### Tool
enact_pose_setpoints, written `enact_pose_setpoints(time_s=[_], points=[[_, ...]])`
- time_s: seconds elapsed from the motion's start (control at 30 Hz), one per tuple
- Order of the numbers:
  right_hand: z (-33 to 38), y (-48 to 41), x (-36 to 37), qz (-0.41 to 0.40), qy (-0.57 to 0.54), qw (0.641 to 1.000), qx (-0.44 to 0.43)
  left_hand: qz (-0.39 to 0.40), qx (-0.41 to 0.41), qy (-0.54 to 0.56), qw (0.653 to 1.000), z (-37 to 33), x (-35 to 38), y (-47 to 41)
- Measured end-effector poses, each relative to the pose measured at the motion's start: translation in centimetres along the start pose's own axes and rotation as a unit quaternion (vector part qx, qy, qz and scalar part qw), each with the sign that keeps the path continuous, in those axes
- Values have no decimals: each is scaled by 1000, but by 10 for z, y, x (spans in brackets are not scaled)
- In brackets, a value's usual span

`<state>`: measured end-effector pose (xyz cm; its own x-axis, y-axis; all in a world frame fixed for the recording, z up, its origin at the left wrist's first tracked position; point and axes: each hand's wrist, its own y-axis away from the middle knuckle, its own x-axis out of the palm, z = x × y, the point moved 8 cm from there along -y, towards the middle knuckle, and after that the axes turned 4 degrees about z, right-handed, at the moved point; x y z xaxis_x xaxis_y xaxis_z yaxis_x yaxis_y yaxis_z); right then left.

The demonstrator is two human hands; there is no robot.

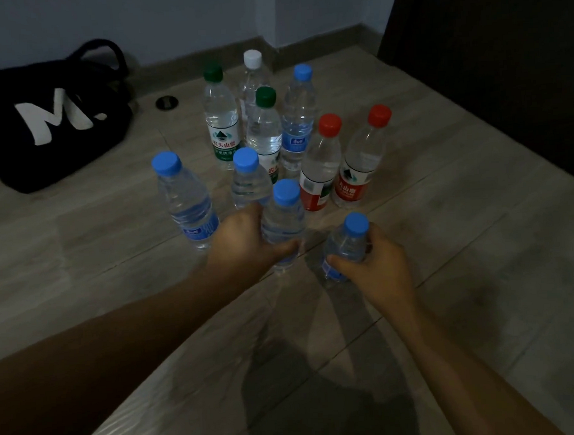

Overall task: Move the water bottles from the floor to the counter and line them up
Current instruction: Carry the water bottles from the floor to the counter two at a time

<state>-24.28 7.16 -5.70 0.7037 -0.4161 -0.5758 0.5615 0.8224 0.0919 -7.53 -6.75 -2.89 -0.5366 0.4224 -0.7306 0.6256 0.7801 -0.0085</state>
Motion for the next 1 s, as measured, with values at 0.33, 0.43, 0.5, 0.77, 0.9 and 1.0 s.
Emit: enact_pose_setpoints(time_s=[0.33,0.43,0.5,0.77,0.9,1.0], points=[[16,26,-14,-7,-32,999,-8,20,92,15,995,-10,-10,28],[28,34,-25,-8,-46,999,-16,17,84,38,996,-15,-22,36],[41,36,-31,-1,-48,999,-20,16,73,47,996,-21,-30,39],[121,45,-66,33,-90,995,12,47,-26,94,994,-61,-97,47],[192,54,-99,48,-99,994,13,55,-41,107,992,-111,-160,57],[257,62,-135,43,-109,993,1,40,-50,115,991,-155,-218,60]])
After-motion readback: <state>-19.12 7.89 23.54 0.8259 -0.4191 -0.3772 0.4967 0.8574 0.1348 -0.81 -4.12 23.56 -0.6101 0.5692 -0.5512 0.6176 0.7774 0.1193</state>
